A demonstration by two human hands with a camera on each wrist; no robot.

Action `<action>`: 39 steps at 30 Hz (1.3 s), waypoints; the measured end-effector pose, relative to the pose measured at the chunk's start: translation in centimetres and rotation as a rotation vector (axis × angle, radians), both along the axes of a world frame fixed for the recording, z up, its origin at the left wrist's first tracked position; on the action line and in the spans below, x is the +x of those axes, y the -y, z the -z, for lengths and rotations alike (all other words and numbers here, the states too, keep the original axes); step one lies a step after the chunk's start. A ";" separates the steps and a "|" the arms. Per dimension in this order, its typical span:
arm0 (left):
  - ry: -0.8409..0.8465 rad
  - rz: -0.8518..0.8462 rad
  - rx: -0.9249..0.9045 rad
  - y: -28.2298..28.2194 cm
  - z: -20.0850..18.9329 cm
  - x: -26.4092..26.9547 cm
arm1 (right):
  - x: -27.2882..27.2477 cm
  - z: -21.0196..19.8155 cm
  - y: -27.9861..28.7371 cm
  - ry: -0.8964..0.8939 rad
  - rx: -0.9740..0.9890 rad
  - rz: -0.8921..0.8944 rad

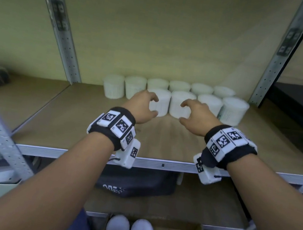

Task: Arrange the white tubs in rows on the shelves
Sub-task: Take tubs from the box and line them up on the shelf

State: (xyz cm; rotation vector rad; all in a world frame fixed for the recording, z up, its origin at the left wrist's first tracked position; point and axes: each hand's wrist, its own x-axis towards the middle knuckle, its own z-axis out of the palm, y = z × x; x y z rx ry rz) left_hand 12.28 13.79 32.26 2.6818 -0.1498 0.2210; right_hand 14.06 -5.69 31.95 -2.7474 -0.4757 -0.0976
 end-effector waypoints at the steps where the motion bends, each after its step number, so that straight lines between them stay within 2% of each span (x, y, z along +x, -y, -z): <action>1: -0.002 -0.003 -0.004 0.0 -0.2 -1.0 | -0.9 -0.2 0.1 0.005 0.017 -0.007; 11: -0.051 -0.005 0.038 0.2 -0.4 -9.4 | -8.4 1.0 -0.2 -0.002 0.065 -0.031; 20: -0.208 0.026 0.092 -0.6 4.1 -13.6 | -11.6 6.4 -1.3 -0.066 0.107 -0.062; 24: -0.386 0.037 0.107 -1.7 8.1 -14.7 | -12.4 10.1 -2.3 -0.148 0.143 -0.045; 27: -0.562 0.045 0.134 -2.6 11.7 -15.3 | -13.0 13.7 -2.9 -0.295 0.082 -0.063; 33: -0.793 0.024 0.144 -3.2 19.8 -14.6 | -13.1 20.8 -4.2 -0.564 -0.026 -0.063; 36: -0.887 0.055 0.194 -3.2 23.9 -14.1 | -13.1 24.1 -4.5 -0.651 -0.102 -0.072; 39: -0.932 0.000 0.256 -3.0 27.5 -13.4 | -13.0 27.3 -4.5 -0.726 -0.163 -0.075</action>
